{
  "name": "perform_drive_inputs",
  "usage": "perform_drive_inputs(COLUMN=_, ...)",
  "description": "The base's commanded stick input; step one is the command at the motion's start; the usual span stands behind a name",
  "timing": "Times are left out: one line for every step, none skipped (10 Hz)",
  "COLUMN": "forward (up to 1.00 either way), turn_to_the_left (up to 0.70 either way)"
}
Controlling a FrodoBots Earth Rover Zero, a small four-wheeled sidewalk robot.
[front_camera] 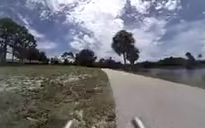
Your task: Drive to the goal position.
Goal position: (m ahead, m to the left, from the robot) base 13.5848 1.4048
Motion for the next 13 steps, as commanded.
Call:
perform_drive_inputs(forward=0.85, turn_to_the_left=-0.25)
perform_drive_inputs(forward=0.85, turn_to_the_left=-0.12)
perform_drive_inputs(forward=0.85, turn_to_the_left=-0.04)
perform_drive_inputs(forward=0.85, turn_to_the_left=-0.02)
perform_drive_inputs(forward=0.85, turn_to_the_left=0.00)
perform_drive_inputs(forward=0.85, turn_to_the_left=0.00)
perform_drive_inputs(forward=0.85, turn_to_the_left=0.00)
perform_drive_inputs(forward=0.85, turn_to_the_left=0.00)
perform_drive_inputs(forward=0.85, turn_to_the_left=0.00)
perform_drive_inputs(forward=0.85, turn_to_the_left=0.00)
perform_drive_inputs(forward=0.85, turn_to_the_left=0.00)
perform_drive_inputs(forward=0.85, turn_to_the_left=0.00)
perform_drive_inputs(forward=0.85, turn_to_the_left=0.00)
